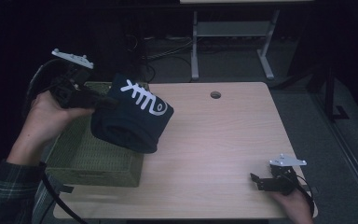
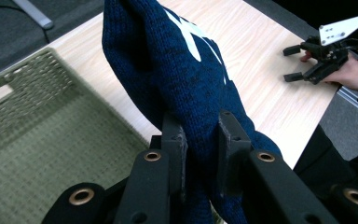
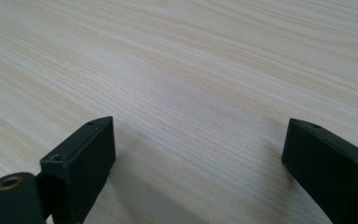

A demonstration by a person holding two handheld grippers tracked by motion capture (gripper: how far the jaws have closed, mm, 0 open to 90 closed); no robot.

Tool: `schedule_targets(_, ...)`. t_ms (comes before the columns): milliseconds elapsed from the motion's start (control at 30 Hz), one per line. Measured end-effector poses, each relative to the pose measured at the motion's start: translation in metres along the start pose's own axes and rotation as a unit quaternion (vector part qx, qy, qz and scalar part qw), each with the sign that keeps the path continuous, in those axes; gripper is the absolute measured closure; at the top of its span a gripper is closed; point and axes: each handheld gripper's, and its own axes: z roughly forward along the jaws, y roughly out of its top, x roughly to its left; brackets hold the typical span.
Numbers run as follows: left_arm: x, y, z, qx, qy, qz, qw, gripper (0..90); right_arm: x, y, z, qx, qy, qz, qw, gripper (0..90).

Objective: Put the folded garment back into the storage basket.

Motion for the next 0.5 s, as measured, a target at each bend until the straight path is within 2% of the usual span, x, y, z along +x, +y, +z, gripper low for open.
schedule_targets(500, 0.033, -0.034, -0.024, -0.014, 0.028, -0.048, 0.9983, 76.1, 0.000, 0.000, 0.000, 0.001, -0.002, 0.004, 1.0000, 9.3)
